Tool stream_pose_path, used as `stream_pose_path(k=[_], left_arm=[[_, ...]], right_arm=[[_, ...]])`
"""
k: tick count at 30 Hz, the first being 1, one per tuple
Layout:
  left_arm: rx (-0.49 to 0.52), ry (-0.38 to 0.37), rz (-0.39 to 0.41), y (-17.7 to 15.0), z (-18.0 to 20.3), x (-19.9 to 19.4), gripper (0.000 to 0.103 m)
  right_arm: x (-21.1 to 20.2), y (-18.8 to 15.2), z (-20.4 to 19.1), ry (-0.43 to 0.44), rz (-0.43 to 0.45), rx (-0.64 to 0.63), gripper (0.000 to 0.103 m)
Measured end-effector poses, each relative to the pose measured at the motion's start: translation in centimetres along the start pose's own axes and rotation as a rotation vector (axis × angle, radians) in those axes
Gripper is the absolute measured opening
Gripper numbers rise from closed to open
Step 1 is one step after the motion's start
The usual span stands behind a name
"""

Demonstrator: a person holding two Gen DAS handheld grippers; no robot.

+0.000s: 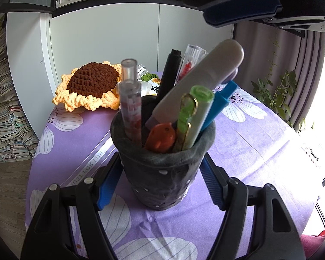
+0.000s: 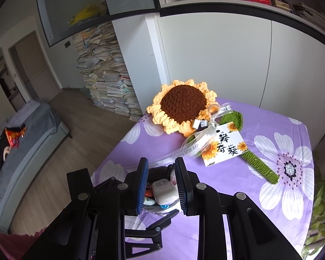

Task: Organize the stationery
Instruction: 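Open the right gripper and withdraw it from the grey cup, then lower the grey cup onto the tablecloth with the left gripper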

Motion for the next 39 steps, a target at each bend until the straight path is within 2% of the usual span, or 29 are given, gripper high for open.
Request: stream_pose_path(k=[8,15,20,30,39], left_arm=[[0.0,0.0,0.0,0.0,0.0,0.0,0.071],[0.001,0.003,-0.001,0.1,-0.1,0.0,0.071],[0.003,0.013,0.001,0.2,-0.2,0.0,0.071],[0.01,0.026,0.006,0.0,0.2,-0.2,0.071],[0.008,0.067,0.005,0.0,0.3,-0.1,0.073]], right_arm=[[-2.0,-2.5,3.9,-0.022,0.029,0.096,0.027],[-0.1,-7.6,9.1,-0.009,-0.043,0.266,0.027],[0.6,-10.3,11.7,-0.048,-0.078,0.339,0.027],[1.1,-11.2,11.4,-0.098,-0.09,0.308,0.027],[1.1,-11.8,11.0,-0.149,-0.085,0.262,0.027]])
Point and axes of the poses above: each gripper's, at about its wrist camera, not at the fingertips, and x roughly the way its jaws point, z to its right, y to its top, the point moved 9 cm from there along x, roughly the way its jaws point, and after that the axes turned 13 degrees about -z, right-handed, at the moved point
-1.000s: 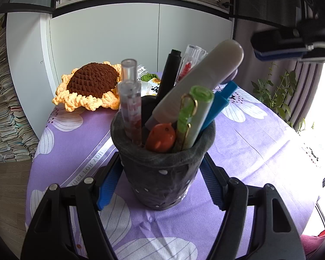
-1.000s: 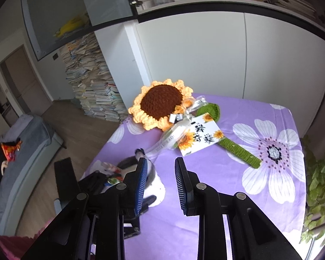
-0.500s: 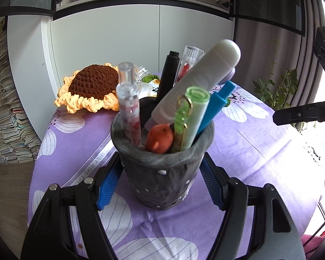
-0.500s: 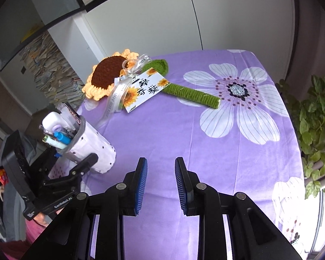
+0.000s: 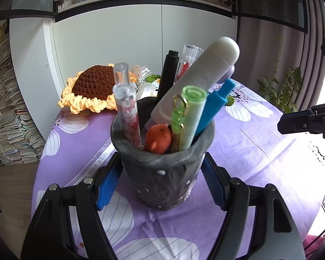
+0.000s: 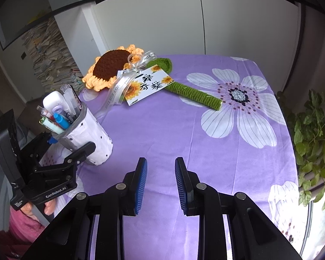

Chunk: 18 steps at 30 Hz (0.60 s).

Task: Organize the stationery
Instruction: 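Lower the grey cup onto the tablecloth with the left gripper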

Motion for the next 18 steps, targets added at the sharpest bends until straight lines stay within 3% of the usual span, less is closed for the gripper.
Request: stream_pose_path(k=[8,13,14,17,18], left_arm=[[-0.04,0.053,0.029,0.9,-0.4,-0.7,0.087],[-0.072,0.066,0.045,1.8,-0.8,-1.1,0.087],[-0.076,0.077,0.05,1.9,-0.9,-1.2,0.087],[-0.073,0.054,0.044,2.3,-0.5,-1.3,0.069],[-0.072,0.067,0.04,2.3,-0.3,-1.3,0.069]], right_arm=[[-0.2,-0.5,1.4,0.007,0.001,0.032,0.027],[-0.3,-0.8,1.7,0.02,0.006,0.036,0.027],[-0.3,-0.9,1.8,0.024,0.006,0.036,0.027],[-0.3,-1.2,2.2,0.037,0.007,0.042,0.027],[-0.3,-1.3,2.4,0.043,0.007,0.045,0.027]])
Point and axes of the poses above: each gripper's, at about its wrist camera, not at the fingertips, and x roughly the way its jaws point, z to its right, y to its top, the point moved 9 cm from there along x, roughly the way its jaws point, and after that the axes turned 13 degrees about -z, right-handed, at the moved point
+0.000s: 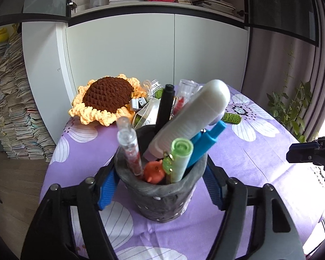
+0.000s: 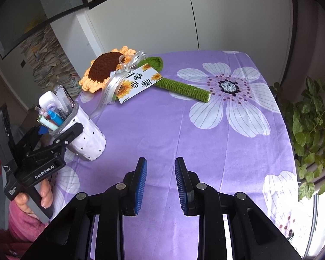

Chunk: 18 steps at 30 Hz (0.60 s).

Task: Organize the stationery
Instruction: 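Lower the grey cup onto the tablecloth with the left gripper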

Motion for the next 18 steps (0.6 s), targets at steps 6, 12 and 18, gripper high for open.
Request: stream_pose_path(k=[6,12,18], left_arm=[[0.019,0.026,-0.003,0.0,0.8,-0.1,0.068],[0.049,0.038,-0.002,0.8,2.3,-0.1,0.068],[0.082,0.028,0.011,2.3,4.2,0.1,0.068]], right_arm=[[-0.3,-0.4,1.4,0.029,0.012,0.027,0.027],[-0.5,-0.8,2.5,0.049,0.022,0.044,0.027],[-0.8,-1.2,3.6,0.063,0.04,0.064,0.027]])
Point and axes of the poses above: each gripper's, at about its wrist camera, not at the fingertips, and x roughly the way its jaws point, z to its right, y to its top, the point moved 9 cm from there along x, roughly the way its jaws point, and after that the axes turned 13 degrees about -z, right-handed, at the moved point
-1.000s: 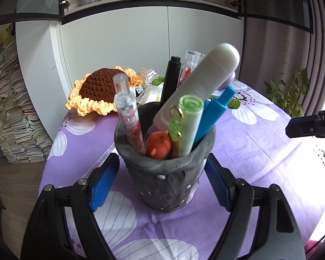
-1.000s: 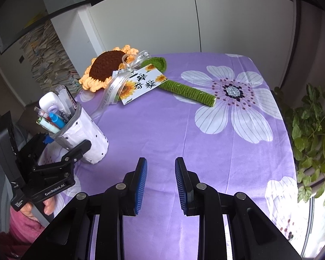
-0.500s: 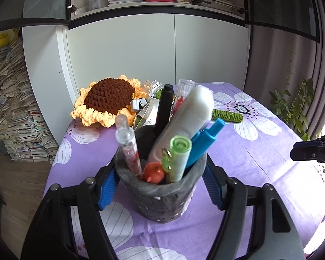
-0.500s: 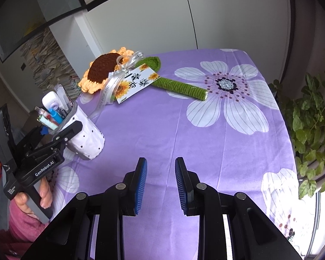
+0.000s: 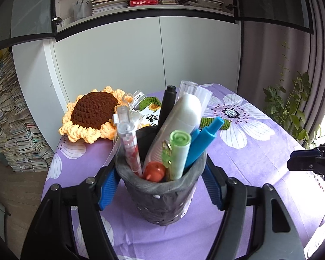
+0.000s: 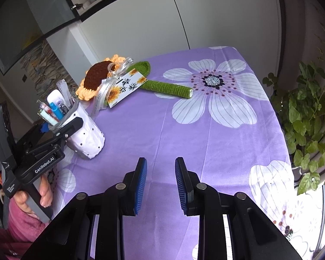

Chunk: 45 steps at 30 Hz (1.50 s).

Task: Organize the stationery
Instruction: 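Lower the grey cup onto the tablecloth with the left gripper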

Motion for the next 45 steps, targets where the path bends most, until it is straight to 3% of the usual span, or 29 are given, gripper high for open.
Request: stream_pose_path(k=[12,22,35,37,40,45], left_arm=[[0.053,-0.018,-0.018,2.8,4.3,2.8,0.068],[0.022,-0.026,-0.012,4.3,4.8,4.0,0.068],[0.003,-0.051,-0.051,3.3,4.6,4.4,0.07],[0.007,-0.047,-0.055,3.2,4.7,4.3,0.071],[0.024,-0.028,-0.048,2.9,4.9,3.8,0.085],[0.047,0.016,-0.055,2.2,4.8,3.2,0.087]], right_arm=[[-1.6,-0.8,2.8,-0.001,0.044,0.061,0.027],[-1.1,-0.9,3.0,-0.004,0.04,0.069,0.027],[-0.7,-0.8,2.6,-0.011,0.031,0.059,0.027],[-0.6,-0.8,2.5,-0.012,0.026,0.054,0.027],[-0.3,-0.9,2.4,-0.015,0.011,0.051,0.027],[-0.3,-0.9,2.2,-0.021,0.008,0.047,0.027]])
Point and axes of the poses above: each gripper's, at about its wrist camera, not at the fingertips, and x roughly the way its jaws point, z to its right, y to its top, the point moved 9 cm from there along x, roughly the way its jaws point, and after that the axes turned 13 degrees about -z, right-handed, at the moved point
